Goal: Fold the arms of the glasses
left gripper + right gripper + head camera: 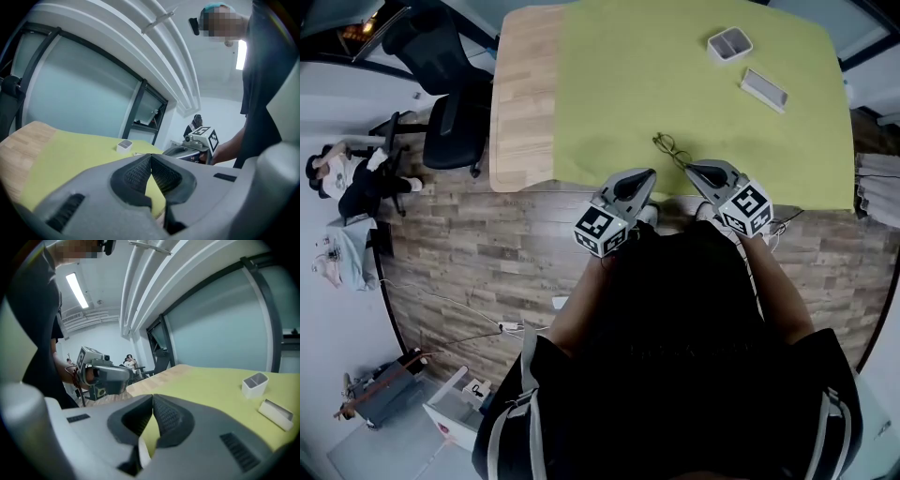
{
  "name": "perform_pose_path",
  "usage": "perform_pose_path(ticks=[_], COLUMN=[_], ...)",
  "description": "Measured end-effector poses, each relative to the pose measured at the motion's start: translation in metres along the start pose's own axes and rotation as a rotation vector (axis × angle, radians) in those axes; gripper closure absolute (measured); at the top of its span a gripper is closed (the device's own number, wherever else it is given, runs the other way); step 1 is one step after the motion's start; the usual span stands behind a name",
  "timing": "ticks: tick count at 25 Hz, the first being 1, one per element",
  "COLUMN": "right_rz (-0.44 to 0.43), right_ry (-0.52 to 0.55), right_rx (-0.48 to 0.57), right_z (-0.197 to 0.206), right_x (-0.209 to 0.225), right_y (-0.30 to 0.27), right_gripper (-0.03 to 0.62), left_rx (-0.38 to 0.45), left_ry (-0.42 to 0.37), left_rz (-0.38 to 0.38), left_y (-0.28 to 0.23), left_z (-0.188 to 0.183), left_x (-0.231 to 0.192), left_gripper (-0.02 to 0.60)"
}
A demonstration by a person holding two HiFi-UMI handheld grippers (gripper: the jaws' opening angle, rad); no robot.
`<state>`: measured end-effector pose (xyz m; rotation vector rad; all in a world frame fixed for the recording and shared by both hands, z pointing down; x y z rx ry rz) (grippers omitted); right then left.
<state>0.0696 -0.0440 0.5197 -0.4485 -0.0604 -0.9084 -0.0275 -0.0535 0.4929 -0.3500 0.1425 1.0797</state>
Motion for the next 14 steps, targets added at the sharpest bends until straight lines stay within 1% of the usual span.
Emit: perform_pose_path(ticks=[2, 6, 10, 14], right_rz=[0.012, 0.049, 0.079, 0.102], right_ry=[0.009, 0.009, -0.01, -0.045], right_rx=[0.027, 0.113, 0.181, 0.224], right_z=[-0.009, -0.028, -0.042, -0.047], right_x=[-0.008, -0.022, -0.035, -0.042], right_y=[0.003, 0.01, 0.014, 0.018], right_gripper=[0.563, 0.563, 0.563, 0.563], left_rx=[0.016, 0.027, 0.035, 0.034], left_ry=[-0.007, -0.034, -0.03, -0.019], left_rz=[0.011, 0.064, 0.116, 0.161], left_y=[0.001, 0.005, 0.011, 0.015], left_z=[-0.008, -0.017, -0.021, -0.021], left_x=[-0.002, 0.0, 0.002, 0.004], left_gripper=[0.563, 0.563, 0.563, 0.563])
Point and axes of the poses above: the fingertips, and each gripper's own axes: y backward along the fingers, x to its right, z out of its underside, the point moved 2 cm from there along y, backward along the fingers, and after that the axes turned 3 degrees about -z, right-handed, at the moved point
